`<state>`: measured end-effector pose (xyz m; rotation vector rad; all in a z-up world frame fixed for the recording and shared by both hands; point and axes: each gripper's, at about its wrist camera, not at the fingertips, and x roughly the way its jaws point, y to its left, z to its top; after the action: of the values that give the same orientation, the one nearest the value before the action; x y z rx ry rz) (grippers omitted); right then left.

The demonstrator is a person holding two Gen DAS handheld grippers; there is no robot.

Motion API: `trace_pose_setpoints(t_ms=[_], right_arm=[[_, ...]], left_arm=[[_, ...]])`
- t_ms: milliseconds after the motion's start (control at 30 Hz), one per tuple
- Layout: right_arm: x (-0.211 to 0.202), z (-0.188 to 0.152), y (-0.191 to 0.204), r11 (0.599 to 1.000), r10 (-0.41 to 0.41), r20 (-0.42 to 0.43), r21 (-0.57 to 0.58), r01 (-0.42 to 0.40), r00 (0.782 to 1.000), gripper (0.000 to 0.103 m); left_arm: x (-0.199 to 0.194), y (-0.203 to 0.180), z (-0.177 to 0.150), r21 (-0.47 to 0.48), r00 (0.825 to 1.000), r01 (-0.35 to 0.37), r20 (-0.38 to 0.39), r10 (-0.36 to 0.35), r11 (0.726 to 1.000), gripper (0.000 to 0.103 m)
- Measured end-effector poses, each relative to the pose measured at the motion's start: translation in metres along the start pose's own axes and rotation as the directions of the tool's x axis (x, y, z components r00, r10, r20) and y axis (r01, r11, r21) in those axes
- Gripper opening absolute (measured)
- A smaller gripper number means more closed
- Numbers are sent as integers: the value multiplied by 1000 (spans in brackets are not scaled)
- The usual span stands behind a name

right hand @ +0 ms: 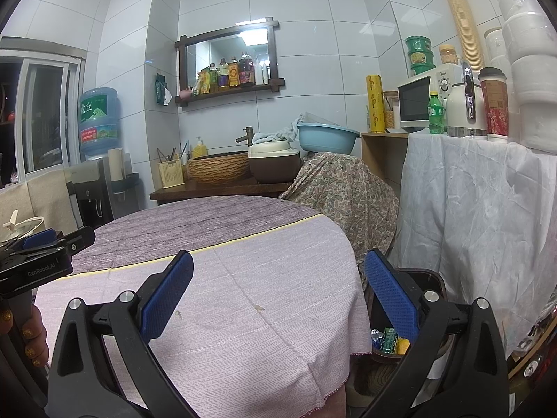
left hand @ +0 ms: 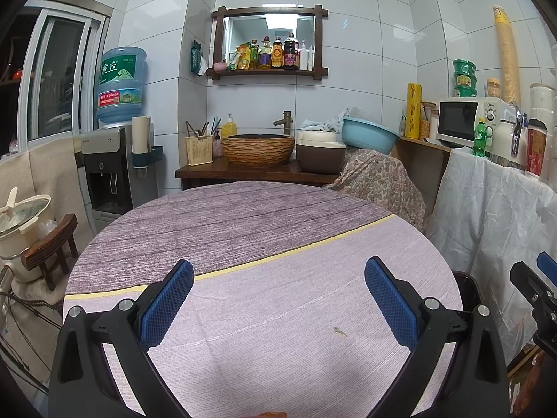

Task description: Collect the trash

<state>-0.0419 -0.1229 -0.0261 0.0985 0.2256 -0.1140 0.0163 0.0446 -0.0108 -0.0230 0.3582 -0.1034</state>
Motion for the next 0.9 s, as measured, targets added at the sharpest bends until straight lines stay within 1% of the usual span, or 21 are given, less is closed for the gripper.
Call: trace_pose_setpoints(t_ms=[900], right_arm=[[0, 1, 1, 1000, 2, -2, 0, -2, 1000, 97]], left_arm=[[0, 1, -1, -1, 1000, -4, 1, 4, 1000, 98]])
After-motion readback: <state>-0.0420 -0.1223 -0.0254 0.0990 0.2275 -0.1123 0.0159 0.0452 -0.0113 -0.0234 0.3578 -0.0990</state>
